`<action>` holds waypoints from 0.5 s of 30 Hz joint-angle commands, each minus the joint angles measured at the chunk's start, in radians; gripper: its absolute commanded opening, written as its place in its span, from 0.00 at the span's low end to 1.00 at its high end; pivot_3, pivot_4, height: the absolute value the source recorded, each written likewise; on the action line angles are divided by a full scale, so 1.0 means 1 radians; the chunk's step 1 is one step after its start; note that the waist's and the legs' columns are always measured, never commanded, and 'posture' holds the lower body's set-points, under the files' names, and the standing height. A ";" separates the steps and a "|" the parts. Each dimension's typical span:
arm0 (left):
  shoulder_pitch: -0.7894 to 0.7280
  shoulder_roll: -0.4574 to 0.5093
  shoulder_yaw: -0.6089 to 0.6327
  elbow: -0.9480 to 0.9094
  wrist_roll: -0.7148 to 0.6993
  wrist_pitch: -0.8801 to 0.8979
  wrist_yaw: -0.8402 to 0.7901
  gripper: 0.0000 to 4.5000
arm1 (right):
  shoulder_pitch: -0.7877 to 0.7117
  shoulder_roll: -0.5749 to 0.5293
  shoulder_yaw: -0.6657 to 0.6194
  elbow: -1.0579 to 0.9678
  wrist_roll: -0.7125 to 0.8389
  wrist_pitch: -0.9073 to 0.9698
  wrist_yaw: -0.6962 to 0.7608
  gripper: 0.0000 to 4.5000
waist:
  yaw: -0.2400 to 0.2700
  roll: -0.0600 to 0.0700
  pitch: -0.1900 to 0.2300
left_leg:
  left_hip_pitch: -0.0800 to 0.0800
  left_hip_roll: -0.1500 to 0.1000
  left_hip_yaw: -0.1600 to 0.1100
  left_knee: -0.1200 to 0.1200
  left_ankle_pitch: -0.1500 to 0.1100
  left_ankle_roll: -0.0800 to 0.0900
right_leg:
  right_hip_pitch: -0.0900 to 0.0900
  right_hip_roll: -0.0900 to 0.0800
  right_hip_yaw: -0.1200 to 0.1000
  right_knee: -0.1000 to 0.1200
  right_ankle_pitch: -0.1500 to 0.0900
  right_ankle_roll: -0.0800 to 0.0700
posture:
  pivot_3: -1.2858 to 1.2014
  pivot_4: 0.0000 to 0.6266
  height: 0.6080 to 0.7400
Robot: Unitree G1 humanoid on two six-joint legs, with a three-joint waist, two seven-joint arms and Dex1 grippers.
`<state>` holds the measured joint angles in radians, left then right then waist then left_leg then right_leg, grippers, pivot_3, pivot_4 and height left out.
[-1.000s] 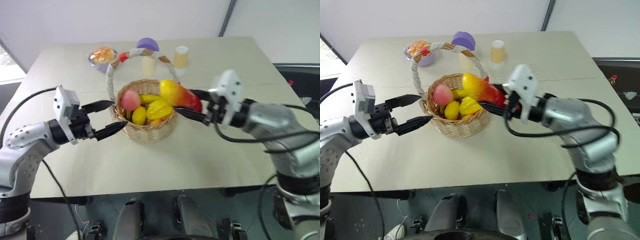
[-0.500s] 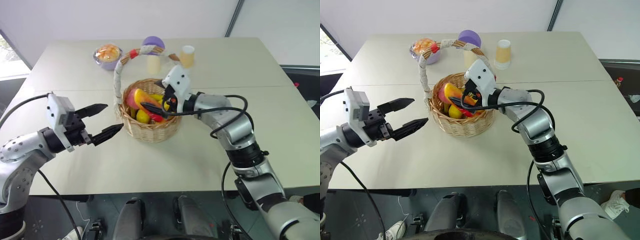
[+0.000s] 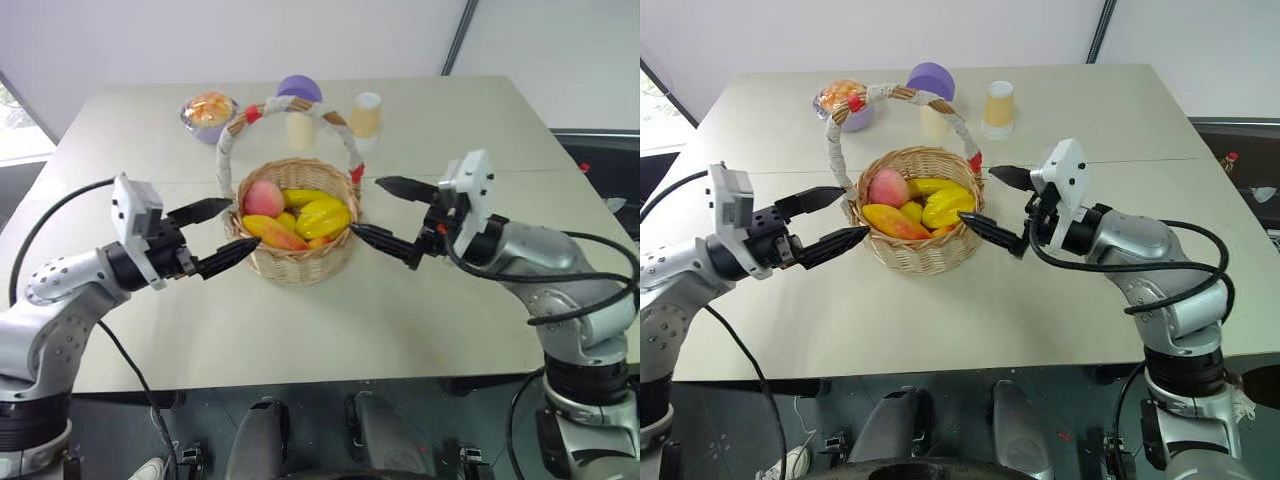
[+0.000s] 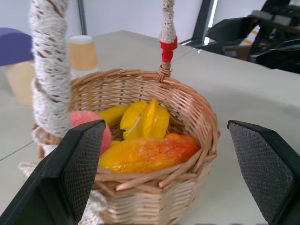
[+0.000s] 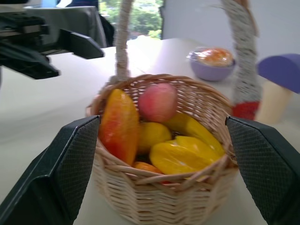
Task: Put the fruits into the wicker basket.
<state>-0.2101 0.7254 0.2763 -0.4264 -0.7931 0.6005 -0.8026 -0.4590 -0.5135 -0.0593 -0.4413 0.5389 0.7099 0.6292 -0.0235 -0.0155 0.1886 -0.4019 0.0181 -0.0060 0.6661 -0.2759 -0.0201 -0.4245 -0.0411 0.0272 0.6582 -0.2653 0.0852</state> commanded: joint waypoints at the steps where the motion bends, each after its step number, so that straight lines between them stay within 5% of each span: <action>1: -0.031 -0.011 -0.013 -0.003 0.007 -0.020 0.004 1.00 | -0.090 0.108 0.023 0.157 -0.083 -0.085 -0.120 0.99 | -0.003 0.000 0.000 | 0.000 0.000 0.000 0.000 0.000 0.000 | 0.000 0.000 0.000 0.001 0.000 0.000 | 0.52 0.24 1.00; 7: -0.032 -0.027 -0.018 -0.026 -0.001 -0.012 0.021 1.00 | -0.187 0.208 0.059 0.380 -0.156 -0.204 -0.128 0.99 | 0.006 0.000 0.000 | -0.001 -0.001 0.000 0.000 0.001 -0.001 | -0.002 -0.002 0.001 0.003 0.000 0.000 | 0.52 0.24 1.00; 15: -0.016 -0.042 -0.027 -0.052 -0.006 -0.008 0.046 1.00 | -0.193 0.232 0.028 0.381 -0.128 -0.228 -0.107 0.13 | 0.007 0.000 0.000 | -0.004 -0.002 -0.001 0.000 0.001 -0.001 | -0.003 -0.005 0.001 0.002 0.000 0.000 | 0.52 0.24 1.00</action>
<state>-0.2258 0.6843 0.2451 -0.4460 -0.7899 0.6015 -0.7604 -0.6301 -0.2868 0.0036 -0.0102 0.3846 0.5132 0.5174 -0.0169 -0.0152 0.1888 -0.4055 0.0162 -0.0070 0.6662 -0.2751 -0.0214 -0.4278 -0.0459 0.0278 0.6599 -0.2654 0.0850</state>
